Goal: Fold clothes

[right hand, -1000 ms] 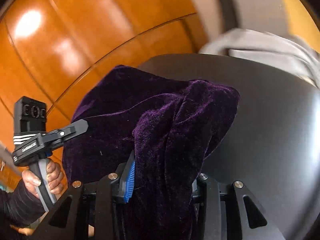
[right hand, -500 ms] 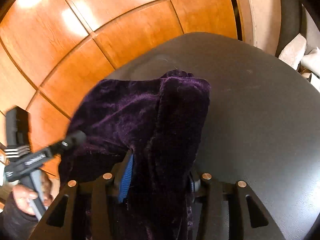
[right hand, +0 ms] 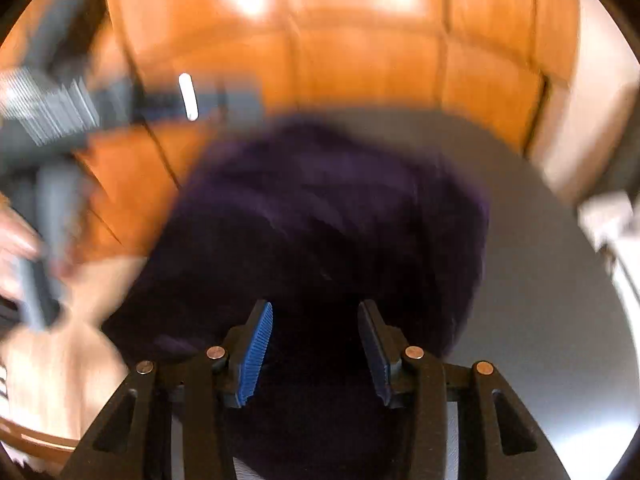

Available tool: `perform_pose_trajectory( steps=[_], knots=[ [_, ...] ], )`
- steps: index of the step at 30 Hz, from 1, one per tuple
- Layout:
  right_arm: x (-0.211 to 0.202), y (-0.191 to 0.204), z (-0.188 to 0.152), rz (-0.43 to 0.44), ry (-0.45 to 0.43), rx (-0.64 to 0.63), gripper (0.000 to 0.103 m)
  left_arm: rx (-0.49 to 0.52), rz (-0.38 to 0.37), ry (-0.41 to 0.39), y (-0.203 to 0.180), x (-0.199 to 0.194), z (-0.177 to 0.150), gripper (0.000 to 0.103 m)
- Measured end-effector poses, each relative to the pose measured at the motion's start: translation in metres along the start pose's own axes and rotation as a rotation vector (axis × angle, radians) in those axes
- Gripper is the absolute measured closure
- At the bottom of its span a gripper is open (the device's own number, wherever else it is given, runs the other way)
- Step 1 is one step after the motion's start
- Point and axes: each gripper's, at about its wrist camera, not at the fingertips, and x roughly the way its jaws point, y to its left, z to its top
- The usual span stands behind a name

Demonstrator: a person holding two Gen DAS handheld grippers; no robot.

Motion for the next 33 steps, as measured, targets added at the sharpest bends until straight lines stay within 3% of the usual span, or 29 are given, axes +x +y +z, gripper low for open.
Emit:
perform_pose_trajectory(
  steps=[2,4,6,8,10,11,12,13,15,17,19,23,26,33],
  knots=[
    [0.000,0.002,-0.013,-0.023,-0.091,-0.007,0.058,-0.020,0.046,0.094,0.010,0.038,-0.014,0.021],
    [0.003,0.005,-0.014,-0.054,-0.105,-0.023,0.059,0.088,0.121,0.028,-0.003,0.036,-0.026,0.020],
    [0.005,0.004,-0.013,-0.066,-0.104,-0.030,0.059,0.065,0.122,0.021,0.000,0.034,-0.027,0.020],
    [0.007,-0.002,-0.011,-0.049,-0.105,-0.013,0.058,-0.021,0.085,0.007,0.012,0.025,-0.022,0.024],
    [0.005,0.001,-0.009,-0.057,-0.099,0.001,0.059,-0.097,0.119,-0.018,0.019,0.001,-0.018,0.027],
    [-0.001,0.002,-0.007,-0.069,-0.098,0.042,0.059,-0.136,0.151,-0.037,0.023,-0.015,-0.017,0.019],
    [-0.007,0.003,-0.004,-0.081,-0.097,0.082,0.058,-0.157,0.183,-0.071,0.023,-0.032,-0.018,0.004],
    [-0.013,0.004,-0.002,-0.093,-0.096,0.123,0.057,-0.168,0.205,-0.114,0.021,-0.052,-0.021,0.000],
    [-0.026,0.007,0.003,-0.116,-0.102,0.201,0.057,-0.160,0.240,-0.175,0.007,-0.096,-0.036,0.000],
    [-0.049,0.016,0.005,-0.128,-0.166,0.255,0.057,-0.130,0.294,-0.184,-0.010,-0.118,-0.046,0.000],
    [-0.067,0.035,0.009,-0.198,-0.182,0.260,0.053,-0.098,0.336,-0.179,-0.028,-0.133,-0.056,0.000],
    [-0.094,0.074,0.011,-0.423,-0.150,0.208,0.049,-0.025,0.439,-0.178,-0.055,-0.177,-0.079,0.000],
    [-0.126,0.088,-0.004,-0.399,-0.170,0.193,0.049,0.036,0.488,-0.218,-0.078,-0.204,-0.090,0.000],
    [-0.165,0.115,-0.022,-0.312,-0.190,0.164,0.049,0.022,0.480,-0.291,-0.093,-0.261,-0.094,0.000]
  ],
)
